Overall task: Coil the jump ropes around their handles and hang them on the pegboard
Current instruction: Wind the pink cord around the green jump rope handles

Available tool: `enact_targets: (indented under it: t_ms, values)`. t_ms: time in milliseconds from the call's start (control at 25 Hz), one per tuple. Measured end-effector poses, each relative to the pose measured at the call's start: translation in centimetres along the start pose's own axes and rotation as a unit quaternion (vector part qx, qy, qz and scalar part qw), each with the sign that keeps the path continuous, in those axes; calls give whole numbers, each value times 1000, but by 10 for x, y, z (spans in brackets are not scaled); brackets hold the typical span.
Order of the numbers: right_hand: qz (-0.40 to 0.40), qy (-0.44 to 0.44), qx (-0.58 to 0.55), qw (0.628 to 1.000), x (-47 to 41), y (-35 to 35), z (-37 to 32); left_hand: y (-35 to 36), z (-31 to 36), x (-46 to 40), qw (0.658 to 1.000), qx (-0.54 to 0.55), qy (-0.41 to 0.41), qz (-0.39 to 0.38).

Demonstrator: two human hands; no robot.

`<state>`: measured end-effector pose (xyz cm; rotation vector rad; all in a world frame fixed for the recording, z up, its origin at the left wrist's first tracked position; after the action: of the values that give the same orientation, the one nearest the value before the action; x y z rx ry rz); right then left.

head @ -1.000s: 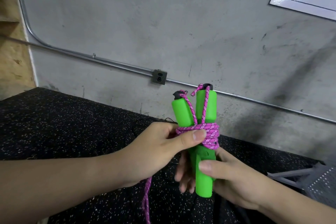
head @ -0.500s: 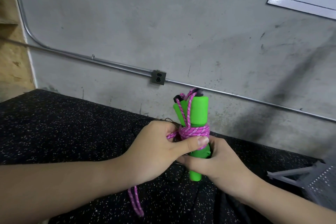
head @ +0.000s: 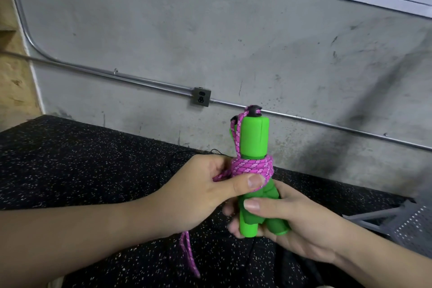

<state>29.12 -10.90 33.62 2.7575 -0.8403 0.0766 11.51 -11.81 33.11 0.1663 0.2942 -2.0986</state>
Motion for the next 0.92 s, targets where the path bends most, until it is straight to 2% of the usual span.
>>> enact_targets:
  t_ms: [80, 200, 320, 480, 600, 720, 840, 920]
  values:
    - [-27, 15, 13, 999, 2, -1, -1, -1, -1, -1, 1000, 6, -10, -13]
    - [-11, 12, 90, 996, 4, -2, -2, -3, 2, -2, 999, -41, -5, -29]
    - [42, -38, 144, 988, 0, 0, -7, -6, 8, -4, 999, -46, 7, 0]
    - [150, -110, 241, 953, -10, -2, -11, -9, 6, -11, 998, -40, 12, 52]
    - [183, -132, 274, 935, -17, -1, -7, -10, 5, -12, 996, -42, 12, 77]
    - [130, -92, 225, 961, -14, -3, -11, -12, 5, -10, 997, -25, 16, 69]
    - [-13, -27, 66, 997, -1, -4, -15, -13, 0, -7, 1000, 4, 10, 23]
    - [-68, -6, 48, 997, 3, -4, -13, -10, 1, -4, 1000, 10, -10, -6]
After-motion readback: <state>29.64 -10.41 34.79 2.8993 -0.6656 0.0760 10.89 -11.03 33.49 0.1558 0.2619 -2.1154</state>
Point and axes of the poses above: each hand's wrist, its own x-axis away from the middle knuckle, its own y-axis out of the palm, z = x × y, the point moved 2 cm from there along -x, towards the middle knuckle, and after that the axes turned 11 degrees about -z, right-handed, at the moved point
